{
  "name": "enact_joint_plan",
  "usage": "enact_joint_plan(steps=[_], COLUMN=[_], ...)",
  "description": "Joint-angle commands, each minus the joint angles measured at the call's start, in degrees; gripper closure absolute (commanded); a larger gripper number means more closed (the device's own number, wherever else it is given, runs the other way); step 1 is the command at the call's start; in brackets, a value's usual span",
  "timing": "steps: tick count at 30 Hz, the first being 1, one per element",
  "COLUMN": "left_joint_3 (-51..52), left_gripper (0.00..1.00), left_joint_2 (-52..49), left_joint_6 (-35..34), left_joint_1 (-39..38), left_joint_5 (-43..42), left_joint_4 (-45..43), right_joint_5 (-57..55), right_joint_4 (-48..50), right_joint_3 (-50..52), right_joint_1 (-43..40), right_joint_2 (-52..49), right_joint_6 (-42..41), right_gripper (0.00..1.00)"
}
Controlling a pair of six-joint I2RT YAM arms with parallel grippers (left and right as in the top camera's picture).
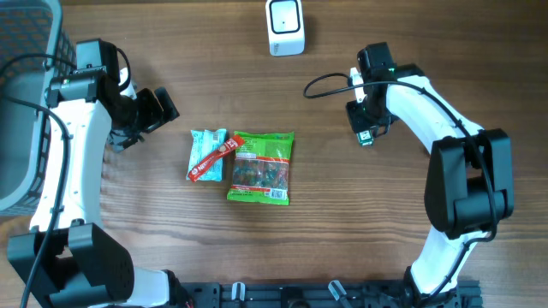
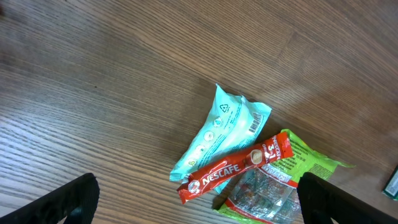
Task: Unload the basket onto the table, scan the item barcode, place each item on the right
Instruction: 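Lift the green-white box with the right gripper, barcode toward scanner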
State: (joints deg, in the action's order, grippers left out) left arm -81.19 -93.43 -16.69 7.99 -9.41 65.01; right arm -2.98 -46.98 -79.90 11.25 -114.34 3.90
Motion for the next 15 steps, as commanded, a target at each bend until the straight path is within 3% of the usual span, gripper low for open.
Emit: enact_joint_plan(steps=[1,6,10,15], left_joint_3=[0.2,0.2,0.2,0.2], left_gripper=[0.0,0.0,0.0,0.0], left_joint_2=[0.74,0.74,0.74,0.74], left_joint_6=[-0.5,-0.5,-0.5,-0.5], left_joint_1=[0.15,0.15,0.15,0.15], left_joint_5=[0.11,0.11,0.11,0.11], left_joint_4=[-0.13,-0.11,-0.11,-0.11], right_joint_5=[-3.37,1.99,2.05,1.99], right_joint_4=[0.37,-3.39,-6.54,2.86], right_joint_3=[0.52,-0.31,0.87,6.99], right_joint_1=[0.13,0.13,0.17,0.15], right_joint_2=[0.37,2.08,2.05,2.05], right_joint_6=[-0.92,-1.16,-10.58,-11.54], right_gripper=[0.59,0.53,0.52,0.52])
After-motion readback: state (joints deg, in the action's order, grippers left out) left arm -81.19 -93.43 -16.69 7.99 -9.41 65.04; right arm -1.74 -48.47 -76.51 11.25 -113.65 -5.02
